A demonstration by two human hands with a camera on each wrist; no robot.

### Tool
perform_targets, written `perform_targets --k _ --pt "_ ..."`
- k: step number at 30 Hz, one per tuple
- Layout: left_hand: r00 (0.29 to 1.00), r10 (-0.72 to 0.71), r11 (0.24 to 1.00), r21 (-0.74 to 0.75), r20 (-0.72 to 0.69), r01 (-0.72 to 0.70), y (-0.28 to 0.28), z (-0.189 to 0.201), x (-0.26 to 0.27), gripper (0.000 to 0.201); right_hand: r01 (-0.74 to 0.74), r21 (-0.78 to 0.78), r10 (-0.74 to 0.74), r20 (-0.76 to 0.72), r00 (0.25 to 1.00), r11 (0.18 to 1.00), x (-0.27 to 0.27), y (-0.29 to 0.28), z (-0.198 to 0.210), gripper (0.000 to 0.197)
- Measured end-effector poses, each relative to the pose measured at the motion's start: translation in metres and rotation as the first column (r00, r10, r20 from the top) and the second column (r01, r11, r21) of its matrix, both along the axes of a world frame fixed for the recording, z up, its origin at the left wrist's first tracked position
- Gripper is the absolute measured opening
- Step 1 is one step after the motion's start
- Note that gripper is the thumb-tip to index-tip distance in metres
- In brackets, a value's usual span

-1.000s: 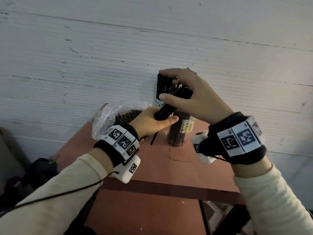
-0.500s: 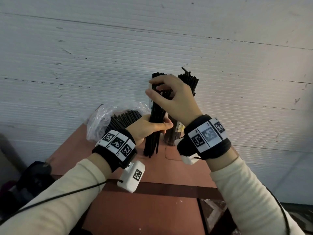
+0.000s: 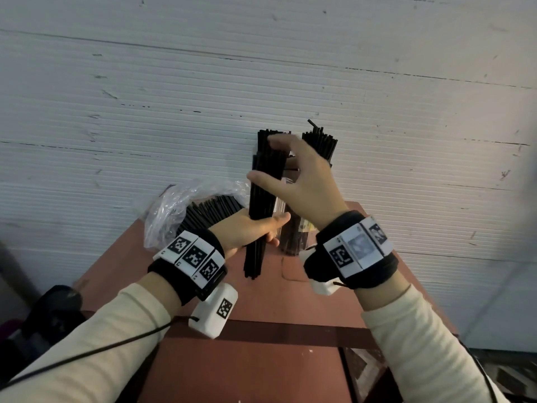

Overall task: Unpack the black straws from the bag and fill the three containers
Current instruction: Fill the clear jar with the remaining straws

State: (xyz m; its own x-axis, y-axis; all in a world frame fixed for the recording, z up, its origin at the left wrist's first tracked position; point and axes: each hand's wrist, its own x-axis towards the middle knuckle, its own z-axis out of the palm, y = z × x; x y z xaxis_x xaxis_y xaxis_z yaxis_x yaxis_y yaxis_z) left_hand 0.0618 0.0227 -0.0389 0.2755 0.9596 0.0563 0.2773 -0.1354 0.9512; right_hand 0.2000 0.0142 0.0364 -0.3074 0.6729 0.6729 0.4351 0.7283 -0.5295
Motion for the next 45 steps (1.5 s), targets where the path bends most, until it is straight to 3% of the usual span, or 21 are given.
perform_targets --k 2,5,7,9,11,14,16,19,22,25,33,38,45 --pt "0.999 -0.042 0.997 0.066 0.001 0.042 -0.007 0.011 0.001 0.05 -0.003 -0.082 -0.001 -0.046 0.999 0.997 0.009 -0.004 0.006 0.068" --pt "0.982 -0.175 0.969 0.167 -0.071 0.184 -0.021 0.029 0.003 0.036 -0.066 -0.163 0.089 0.135 0.987 0.984 0.021 -0.007 0.007 0.066" --pt "0.947 -0.283 0.937 0.17 -0.15 0.306 -0.031 0.037 0.005 0.034 -0.194 -0.302 0.256 0.181 0.949 0.933 0.022 -0.01 0.004 0.054" --pt "0.915 -0.328 0.917 0.155 -0.234 0.369 -0.035 0.037 0.008 0.032 -0.236 -0.376 0.334 0.22 0.917 0.896 0.021 -0.013 -0.004 0.033" --pt "0.926 -0.317 0.924 0.154 -0.204 0.35 -0.034 0.032 0.011 0.026 -0.232 -0.326 0.32 0.247 0.915 0.916 0.02 -0.014 -0.009 0.01" --pt "0.949 -0.292 0.943 0.127 -0.121 0.307 -0.031 0.03 0.018 0.015 -0.227 -0.266 0.274 0.155 0.949 0.937 0.027 -0.008 -0.002 0.008" --pt "0.989 -0.137 0.971 0.19 -0.055 0.145 -0.022 0.029 0.022 0.048 -0.237 -0.203 0.251 0.044 0.967 0.95 0.038 -0.003 0.013 0.009" --pt "0.989 0.131 0.92 0.364 0.069 -0.147 -0.007 0.028 0.028 0.092 -0.193 -0.114 0.169 -0.197 0.966 0.975 0.056 0.01 0.04 0.011" --pt "0.984 0.15 0.924 0.34 0.094 -0.173 0.017 0.027 0.035 0.122 -0.099 -0.107 0.053 -0.372 0.927 0.989 0.073 0.028 0.062 0.014" --pt "0.986 0.138 0.96 0.233 0.093 -0.156 0.04 0.027 0.04 0.14 -0.04 -0.145 -0.022 -0.403 0.915 0.989 0.081 0.046 0.073 0.016" --pt "0.998 0.066 0.983 0.173 0.01 -0.066 0.059 0.025 0.035 0.101 0.091 -0.295 -0.155 -0.203 0.967 0.951 0.082 0.091 0.078 0.021" --pt "0.996 0.084 0.98 0.184 -0.009 -0.081 0.057 0.026 0.034 0.092 0.096 -0.338 -0.089 0.035 0.995 0.936 0.067 0.097 0.068 0.031" --pt "0.995 0.099 0.979 0.18 -0.002 -0.097 0.062 0.02 0.031 0.094 0.085 -0.264 -0.005 0.291 0.957 0.961 0.057 0.098 0.028 0.039"
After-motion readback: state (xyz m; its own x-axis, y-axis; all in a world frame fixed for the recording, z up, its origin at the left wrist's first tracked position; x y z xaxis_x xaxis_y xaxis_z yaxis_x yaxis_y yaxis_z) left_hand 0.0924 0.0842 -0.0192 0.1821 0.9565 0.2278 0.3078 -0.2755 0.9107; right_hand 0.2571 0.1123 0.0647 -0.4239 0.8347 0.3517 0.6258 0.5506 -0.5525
